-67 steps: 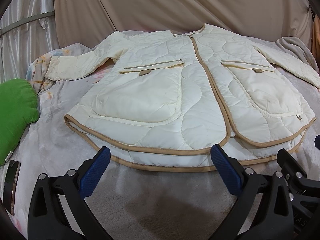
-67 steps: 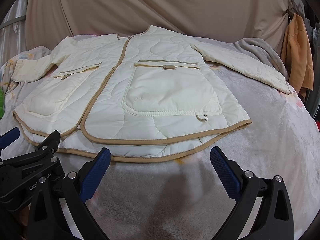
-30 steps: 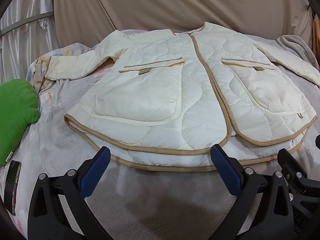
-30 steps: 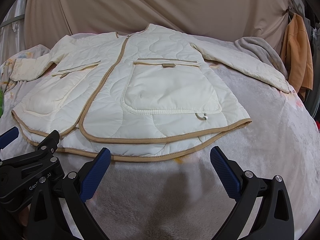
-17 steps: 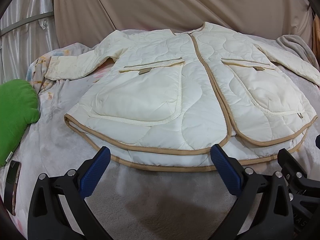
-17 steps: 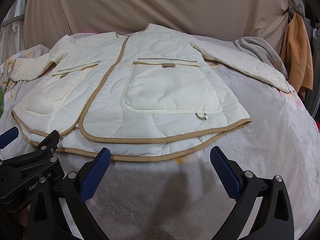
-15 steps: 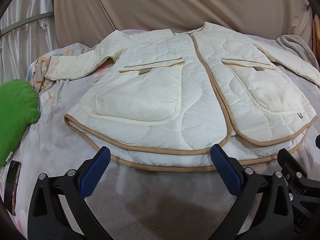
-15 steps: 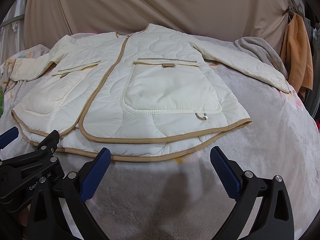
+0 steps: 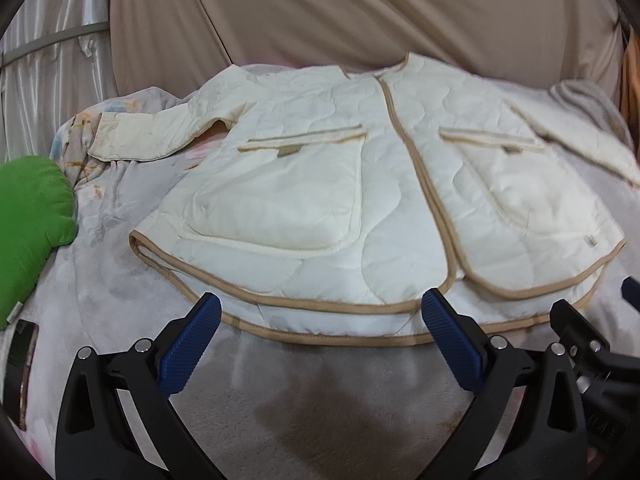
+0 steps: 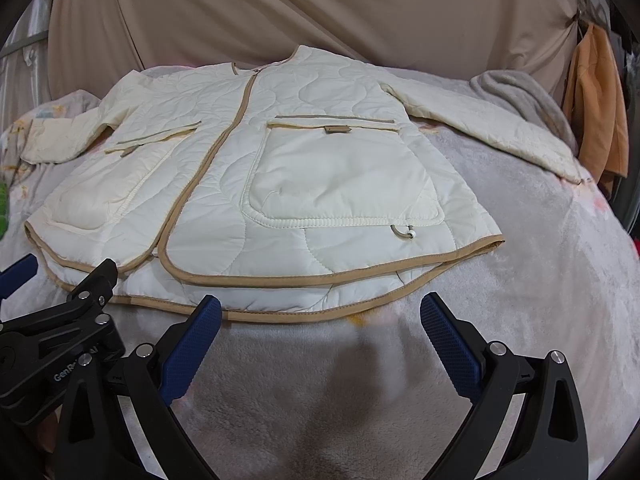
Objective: Fold large clothes
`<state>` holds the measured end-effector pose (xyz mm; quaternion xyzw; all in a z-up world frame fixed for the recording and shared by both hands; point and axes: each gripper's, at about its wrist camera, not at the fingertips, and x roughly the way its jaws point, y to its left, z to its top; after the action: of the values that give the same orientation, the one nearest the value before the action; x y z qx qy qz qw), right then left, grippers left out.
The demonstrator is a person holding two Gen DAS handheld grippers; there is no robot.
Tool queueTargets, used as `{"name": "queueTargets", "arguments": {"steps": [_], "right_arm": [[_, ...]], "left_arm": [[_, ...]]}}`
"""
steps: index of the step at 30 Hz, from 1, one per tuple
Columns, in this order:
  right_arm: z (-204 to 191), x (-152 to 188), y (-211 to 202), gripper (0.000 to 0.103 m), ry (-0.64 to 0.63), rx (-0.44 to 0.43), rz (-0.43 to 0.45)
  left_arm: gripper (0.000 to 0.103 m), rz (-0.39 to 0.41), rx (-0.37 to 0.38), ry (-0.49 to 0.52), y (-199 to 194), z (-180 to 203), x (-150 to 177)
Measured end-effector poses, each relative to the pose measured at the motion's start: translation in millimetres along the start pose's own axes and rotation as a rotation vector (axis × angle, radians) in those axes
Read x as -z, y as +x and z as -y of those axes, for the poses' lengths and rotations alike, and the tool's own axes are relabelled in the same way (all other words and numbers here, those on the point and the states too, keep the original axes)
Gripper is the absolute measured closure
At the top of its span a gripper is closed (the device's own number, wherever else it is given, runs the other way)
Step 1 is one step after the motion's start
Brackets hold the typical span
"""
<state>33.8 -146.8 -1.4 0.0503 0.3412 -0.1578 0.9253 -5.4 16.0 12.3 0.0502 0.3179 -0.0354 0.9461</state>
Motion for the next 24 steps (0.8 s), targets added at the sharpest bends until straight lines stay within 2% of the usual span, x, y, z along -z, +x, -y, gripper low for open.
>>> {"name": "queueTargets", "arguments": {"steps": [4, 7, 10, 13, 17, 20, 24], "right_arm": [[52, -24, -11, 0.005, 0.076, -0.037, 0.010], [122, -63, -10, 0.005, 0.137, -0.005, 0.026], [228, -98, 15, 0.005, 0.305, 0.023, 0.036], [309, -111, 45, 0.007, 0.501, -0.015, 0.044], [402, -121, 91, 0.013, 0.730, 0.016, 0.063], [436, -132, 122, 0.014, 0.782, 0.048, 0.042], [462, -143, 158, 0.016, 0.822, 0.113, 0.002]], "left_arm": [[0.005, 0.026, 0.057, -0.076, -12, -31, -22], [0.005, 0.062, 0.057, -0.101, -14, -57, -44], [0.005, 0.079, 0.027, -0.125, -6, -83, -65], [0.005, 0.058, 0.005, -0.151, 13, -104, -80], [0.005, 0.041, -0.031, -0.175, 33, -120, -91], [0.005, 0.040, -0.058, -0.171, 46, -127, -99], [0.005, 0.029, -0.073, -0.160, 61, -129, -109]]}}
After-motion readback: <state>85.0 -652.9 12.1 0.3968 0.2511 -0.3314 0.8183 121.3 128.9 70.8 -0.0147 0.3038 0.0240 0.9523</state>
